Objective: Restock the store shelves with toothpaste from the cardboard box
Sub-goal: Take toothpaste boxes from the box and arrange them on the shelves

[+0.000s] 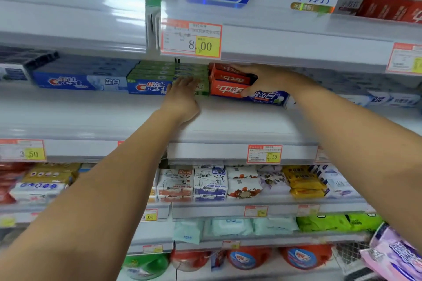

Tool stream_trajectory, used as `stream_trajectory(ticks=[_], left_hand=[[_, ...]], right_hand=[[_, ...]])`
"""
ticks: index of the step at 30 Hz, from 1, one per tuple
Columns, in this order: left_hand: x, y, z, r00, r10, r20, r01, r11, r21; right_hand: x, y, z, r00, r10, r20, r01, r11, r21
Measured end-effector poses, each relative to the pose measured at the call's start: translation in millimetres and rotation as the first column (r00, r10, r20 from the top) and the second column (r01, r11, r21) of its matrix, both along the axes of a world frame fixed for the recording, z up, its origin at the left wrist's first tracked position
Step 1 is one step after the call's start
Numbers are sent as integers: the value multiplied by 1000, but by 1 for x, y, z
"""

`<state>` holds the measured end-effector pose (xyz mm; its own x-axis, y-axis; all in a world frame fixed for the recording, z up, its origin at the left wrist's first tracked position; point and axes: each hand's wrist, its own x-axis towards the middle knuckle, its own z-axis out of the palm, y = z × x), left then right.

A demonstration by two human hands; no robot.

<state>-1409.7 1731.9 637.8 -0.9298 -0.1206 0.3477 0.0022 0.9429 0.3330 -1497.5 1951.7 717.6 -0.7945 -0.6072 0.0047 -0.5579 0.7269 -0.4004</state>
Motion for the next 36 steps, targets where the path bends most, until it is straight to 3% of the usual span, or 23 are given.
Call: stream_trajectory(ticks=[15,23,28,36], left_hand=[[-3,-1,-2,1000,-4,8,4,1000,7],[-3,-1,-4,999,14,-35,-14,1000,-3],[-6,0,-4,999,24,-35,-25,999,-26],[-7,-2,-5,999,3,-53,-6,999,-45]], right_hand=[[-6,-2,3,998,51,20,-54,990,130],[-18,1,9,999,48,21,-49,997,66],[-30,6,-3,998,55,-16,-52,988,142],[-38,-12,-15,993,115,-21,-112,986,121]])
